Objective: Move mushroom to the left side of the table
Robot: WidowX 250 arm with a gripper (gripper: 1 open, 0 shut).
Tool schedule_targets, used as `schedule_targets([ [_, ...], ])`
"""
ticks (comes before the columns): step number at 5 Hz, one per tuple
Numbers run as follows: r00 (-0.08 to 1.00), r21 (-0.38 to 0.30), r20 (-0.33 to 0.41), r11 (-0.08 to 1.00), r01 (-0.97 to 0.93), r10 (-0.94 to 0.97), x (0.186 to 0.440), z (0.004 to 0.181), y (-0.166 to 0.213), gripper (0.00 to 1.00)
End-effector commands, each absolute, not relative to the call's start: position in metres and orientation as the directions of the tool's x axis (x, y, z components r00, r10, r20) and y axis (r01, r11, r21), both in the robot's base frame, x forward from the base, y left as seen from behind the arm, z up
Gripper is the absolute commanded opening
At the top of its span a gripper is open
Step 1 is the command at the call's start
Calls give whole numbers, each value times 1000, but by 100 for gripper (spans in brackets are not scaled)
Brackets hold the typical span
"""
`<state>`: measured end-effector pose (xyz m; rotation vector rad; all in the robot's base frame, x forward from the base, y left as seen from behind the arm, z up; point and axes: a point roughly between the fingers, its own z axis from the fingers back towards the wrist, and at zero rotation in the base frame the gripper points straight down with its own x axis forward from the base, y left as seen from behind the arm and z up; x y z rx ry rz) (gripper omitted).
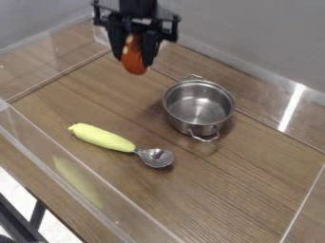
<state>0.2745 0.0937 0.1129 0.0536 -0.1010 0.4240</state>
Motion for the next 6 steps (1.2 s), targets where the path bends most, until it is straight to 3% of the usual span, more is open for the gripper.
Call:
schedule_targets([
  [1, 900, 49, 140, 905, -423, 413, 275, 105, 105, 0],
  [4, 898, 85, 149, 900, -428, 414, 277, 75, 117, 0],
  [6, 883, 91, 154, 884, -459, 443, 272, 67, 130, 0],
])
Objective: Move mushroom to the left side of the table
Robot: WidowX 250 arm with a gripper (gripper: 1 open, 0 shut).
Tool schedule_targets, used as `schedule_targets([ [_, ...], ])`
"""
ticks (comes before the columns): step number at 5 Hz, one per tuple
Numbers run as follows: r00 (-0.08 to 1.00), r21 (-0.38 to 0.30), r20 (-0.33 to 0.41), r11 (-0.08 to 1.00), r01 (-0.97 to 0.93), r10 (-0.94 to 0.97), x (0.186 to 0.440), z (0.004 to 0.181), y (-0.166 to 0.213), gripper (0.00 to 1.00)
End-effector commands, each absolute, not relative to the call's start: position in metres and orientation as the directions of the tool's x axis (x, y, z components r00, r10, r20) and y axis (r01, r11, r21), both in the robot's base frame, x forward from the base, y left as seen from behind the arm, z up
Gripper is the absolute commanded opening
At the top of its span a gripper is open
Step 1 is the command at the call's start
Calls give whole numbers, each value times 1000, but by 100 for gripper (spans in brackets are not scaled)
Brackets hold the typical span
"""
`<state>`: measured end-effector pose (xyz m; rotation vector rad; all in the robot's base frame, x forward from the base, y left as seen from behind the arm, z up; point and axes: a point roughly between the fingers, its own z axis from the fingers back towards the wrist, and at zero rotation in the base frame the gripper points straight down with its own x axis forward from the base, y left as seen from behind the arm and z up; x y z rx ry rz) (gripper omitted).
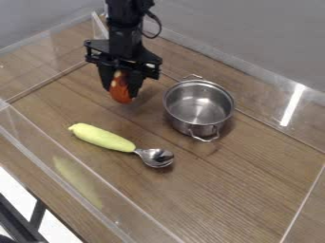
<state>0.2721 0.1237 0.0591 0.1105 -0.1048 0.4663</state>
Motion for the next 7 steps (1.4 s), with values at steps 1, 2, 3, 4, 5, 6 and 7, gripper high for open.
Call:
schedule_targets([
  [1, 878, 94, 152, 877, -471, 454, 268, 61, 137, 0],
  [2, 874, 98, 149, 873, -478, 462, 267, 55, 141, 0],
  [3, 874, 106, 153, 872, -479, 461, 266, 55, 143, 100],
  [4, 876, 112, 159, 873, -474, 455, 267, 57, 143, 0],
  [5, 880, 115, 155, 876, -468, 450, 269, 57, 141, 100],
  [6, 882, 116, 152, 878, -464, 446, 271, 60, 139, 100],
  [7, 881, 107, 160, 880, -463, 445, 272, 66, 137, 100],
])
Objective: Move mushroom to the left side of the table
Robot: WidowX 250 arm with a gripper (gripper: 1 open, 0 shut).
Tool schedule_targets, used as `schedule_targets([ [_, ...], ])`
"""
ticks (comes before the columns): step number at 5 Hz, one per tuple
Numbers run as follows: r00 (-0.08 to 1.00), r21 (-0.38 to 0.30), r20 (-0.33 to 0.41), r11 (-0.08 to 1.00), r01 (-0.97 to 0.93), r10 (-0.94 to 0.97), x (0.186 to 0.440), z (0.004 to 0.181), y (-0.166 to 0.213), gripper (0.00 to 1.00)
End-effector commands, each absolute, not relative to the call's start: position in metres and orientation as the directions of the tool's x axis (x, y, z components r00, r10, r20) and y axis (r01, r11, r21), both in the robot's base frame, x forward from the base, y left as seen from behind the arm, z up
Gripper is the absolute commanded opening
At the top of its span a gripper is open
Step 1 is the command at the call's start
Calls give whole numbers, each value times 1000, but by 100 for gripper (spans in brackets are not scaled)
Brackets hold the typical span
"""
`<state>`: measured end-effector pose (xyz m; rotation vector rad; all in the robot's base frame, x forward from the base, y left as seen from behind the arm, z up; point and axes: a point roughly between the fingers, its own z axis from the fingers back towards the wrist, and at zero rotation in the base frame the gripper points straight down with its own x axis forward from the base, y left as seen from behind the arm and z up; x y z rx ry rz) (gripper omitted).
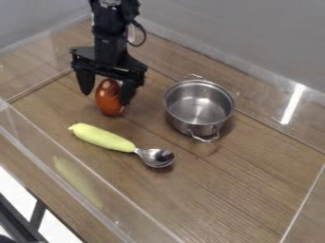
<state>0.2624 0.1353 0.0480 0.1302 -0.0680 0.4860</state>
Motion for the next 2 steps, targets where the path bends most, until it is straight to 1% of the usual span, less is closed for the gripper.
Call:
schedule_targets([
  [1, 880, 96, 168, 881, -462, 444, 273, 73, 134, 100],
  [2, 879, 83, 180, 884, -461, 442, 275, 82, 131, 100],
])
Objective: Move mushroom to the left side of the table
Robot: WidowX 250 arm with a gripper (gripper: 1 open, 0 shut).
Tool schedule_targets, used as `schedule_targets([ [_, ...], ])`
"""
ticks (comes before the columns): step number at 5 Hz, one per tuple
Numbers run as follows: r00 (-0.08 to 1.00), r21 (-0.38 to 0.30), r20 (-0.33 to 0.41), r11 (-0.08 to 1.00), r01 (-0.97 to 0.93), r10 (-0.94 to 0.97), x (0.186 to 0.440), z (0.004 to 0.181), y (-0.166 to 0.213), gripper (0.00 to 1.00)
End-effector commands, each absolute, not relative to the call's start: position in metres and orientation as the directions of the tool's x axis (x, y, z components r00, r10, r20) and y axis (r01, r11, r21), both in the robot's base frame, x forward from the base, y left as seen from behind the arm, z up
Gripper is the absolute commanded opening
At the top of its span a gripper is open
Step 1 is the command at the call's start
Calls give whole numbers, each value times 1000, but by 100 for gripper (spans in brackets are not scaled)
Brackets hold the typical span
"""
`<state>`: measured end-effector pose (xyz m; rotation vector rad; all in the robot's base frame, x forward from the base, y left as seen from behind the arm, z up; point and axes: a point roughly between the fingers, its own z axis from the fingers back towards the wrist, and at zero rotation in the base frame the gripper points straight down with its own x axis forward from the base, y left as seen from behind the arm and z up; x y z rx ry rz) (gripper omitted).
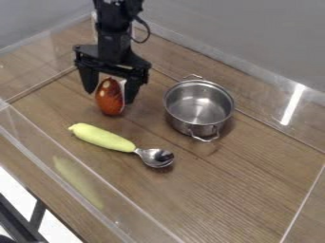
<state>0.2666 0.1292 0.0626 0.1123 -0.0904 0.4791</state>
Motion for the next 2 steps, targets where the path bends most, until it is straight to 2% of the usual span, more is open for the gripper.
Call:
schedule_targets([
  [1, 877, 70, 198, 886, -459, 438, 277, 98, 127, 100],
  [2, 878, 54, 206, 891, -451, 432, 281, 119, 121, 100],
])
